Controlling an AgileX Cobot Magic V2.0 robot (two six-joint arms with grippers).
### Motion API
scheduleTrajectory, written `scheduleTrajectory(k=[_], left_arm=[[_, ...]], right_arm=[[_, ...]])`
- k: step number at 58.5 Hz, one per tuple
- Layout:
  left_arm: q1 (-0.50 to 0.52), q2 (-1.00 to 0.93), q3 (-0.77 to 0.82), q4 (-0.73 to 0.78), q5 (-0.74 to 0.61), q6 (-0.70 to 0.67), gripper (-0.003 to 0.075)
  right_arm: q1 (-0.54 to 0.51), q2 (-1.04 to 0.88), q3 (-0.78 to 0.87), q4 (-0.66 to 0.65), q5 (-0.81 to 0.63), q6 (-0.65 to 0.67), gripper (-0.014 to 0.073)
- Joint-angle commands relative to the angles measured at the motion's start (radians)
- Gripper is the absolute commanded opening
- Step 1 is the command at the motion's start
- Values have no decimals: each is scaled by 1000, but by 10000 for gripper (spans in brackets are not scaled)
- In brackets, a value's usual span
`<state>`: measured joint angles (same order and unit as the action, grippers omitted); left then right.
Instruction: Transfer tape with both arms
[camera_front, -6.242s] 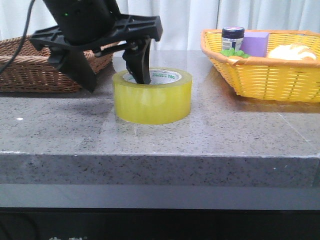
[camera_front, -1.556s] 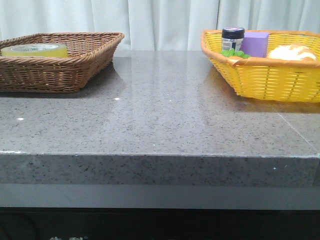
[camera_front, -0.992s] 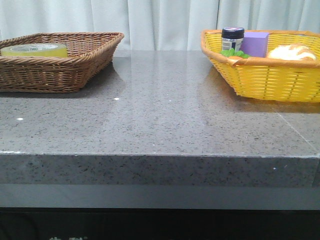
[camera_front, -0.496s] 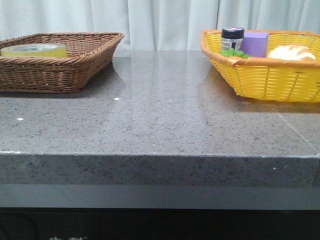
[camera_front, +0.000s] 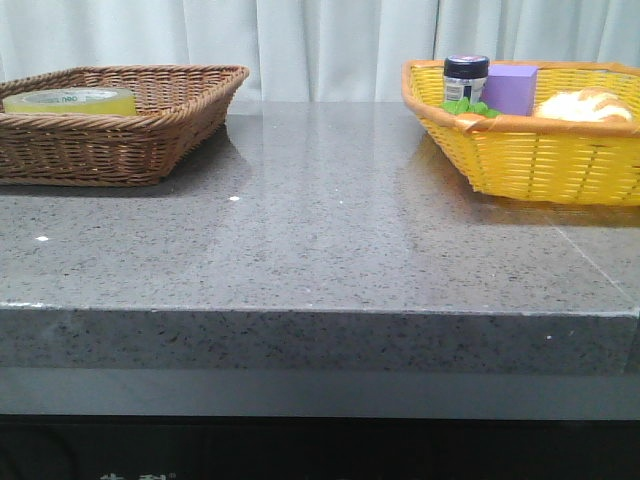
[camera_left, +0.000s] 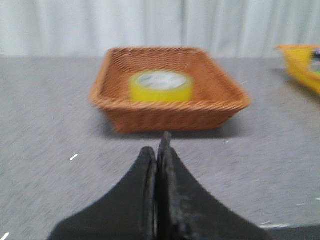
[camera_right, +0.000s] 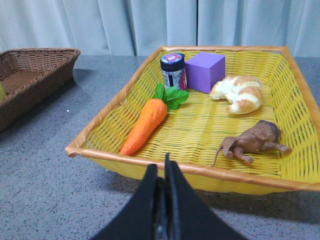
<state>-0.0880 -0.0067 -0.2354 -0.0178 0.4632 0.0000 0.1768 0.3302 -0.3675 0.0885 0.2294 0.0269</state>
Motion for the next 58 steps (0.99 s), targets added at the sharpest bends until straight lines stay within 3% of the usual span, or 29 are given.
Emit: scheduleTrajectory(k=[1,8,21,25,58], left_arm=[[85,-16,35,-11,-89,-5,-20],[143,-19,117,-11,-119,-7,-20],[150,-19,287,-9,-314,-7,-20],[150,-19,279,-9,-267,-7,-20],[150,-19,283,-9,-282,-7,-20]], right_arm=[[-4,3,-23,-7,-83,-5,-68],[-4,3,-23,-7,-80,-5,-68],[-4,3,-23,-7,-79,-5,-68],[-4,3,-23,-7,-79,-5,-68],[-4,3,-23,-7,-79,-5,-68]])
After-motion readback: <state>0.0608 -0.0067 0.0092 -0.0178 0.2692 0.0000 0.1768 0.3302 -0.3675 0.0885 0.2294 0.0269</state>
